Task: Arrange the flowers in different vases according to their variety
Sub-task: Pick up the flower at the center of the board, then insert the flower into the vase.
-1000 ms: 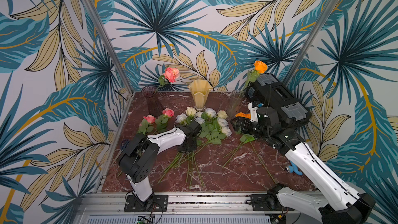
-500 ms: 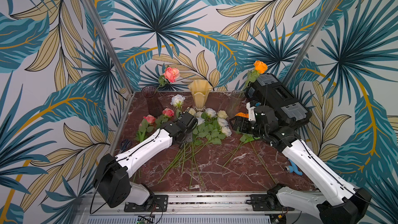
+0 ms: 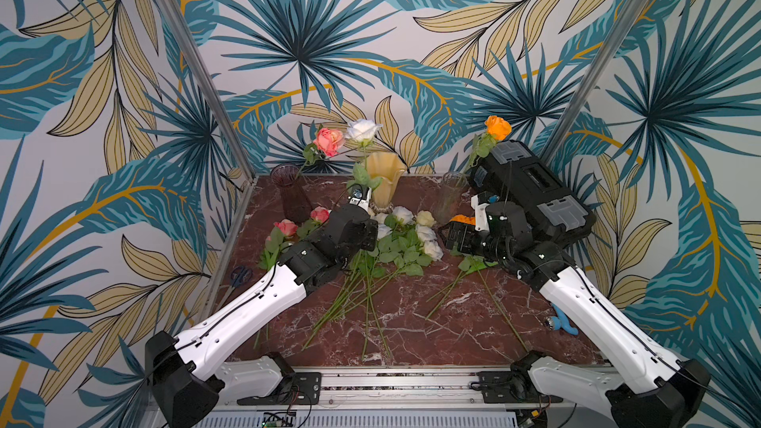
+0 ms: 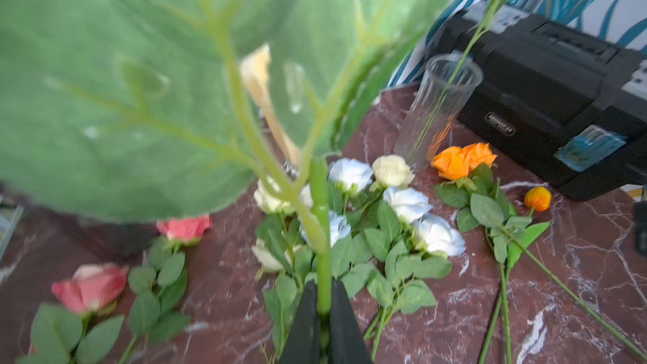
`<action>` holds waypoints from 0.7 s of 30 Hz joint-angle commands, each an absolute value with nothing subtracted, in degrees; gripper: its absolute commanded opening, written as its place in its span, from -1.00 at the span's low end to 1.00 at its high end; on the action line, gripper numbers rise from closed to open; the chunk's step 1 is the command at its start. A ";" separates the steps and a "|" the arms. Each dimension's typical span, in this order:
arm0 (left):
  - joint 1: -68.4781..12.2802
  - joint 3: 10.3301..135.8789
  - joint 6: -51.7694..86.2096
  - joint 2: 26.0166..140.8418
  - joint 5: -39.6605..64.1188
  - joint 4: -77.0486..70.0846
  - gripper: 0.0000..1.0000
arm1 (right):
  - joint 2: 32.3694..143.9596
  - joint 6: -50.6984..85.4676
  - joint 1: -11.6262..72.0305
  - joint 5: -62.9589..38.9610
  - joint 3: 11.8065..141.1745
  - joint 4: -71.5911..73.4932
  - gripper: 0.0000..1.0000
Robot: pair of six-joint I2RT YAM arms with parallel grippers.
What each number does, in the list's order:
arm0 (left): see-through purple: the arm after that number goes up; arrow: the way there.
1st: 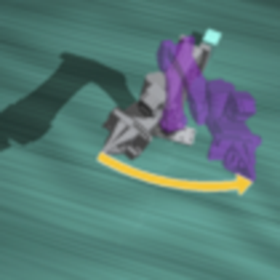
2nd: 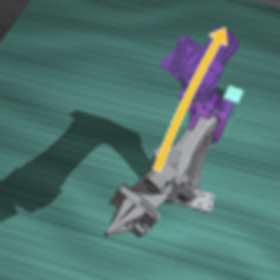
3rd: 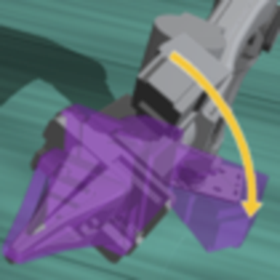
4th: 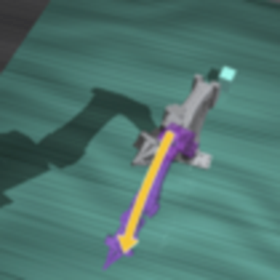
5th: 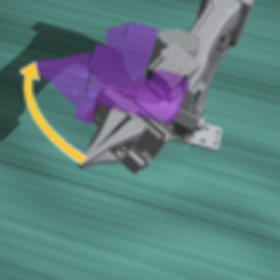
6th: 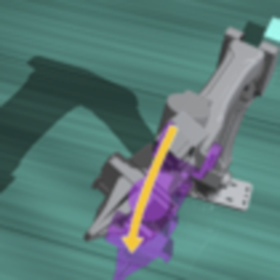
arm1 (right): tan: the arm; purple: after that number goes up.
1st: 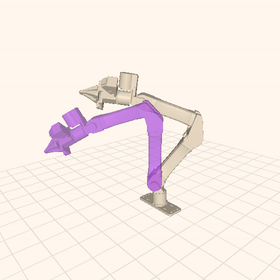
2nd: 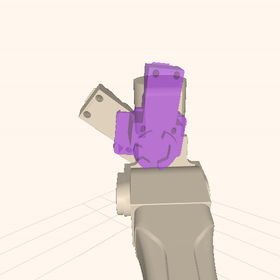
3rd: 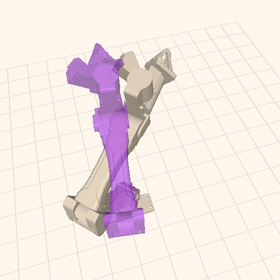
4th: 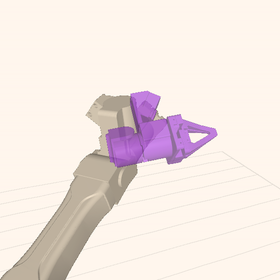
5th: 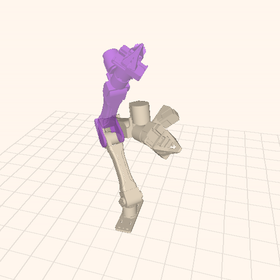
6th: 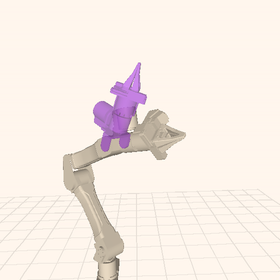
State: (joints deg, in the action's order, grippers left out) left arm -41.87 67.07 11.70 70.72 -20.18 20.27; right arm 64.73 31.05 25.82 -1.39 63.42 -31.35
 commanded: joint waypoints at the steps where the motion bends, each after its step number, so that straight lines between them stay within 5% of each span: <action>1: -40.90 69.40 2.86 74.36 -15.80 6.80 -1.00 | 63.29 30.84 26.08 -1.74 62.65 -30.20 0.96; 21: -30.17 106.12 -2.20 102.38 -3.21 -6.81 -1.00 | 60.87 31.94 26.10 -0.76 60.51 -29.97 0.96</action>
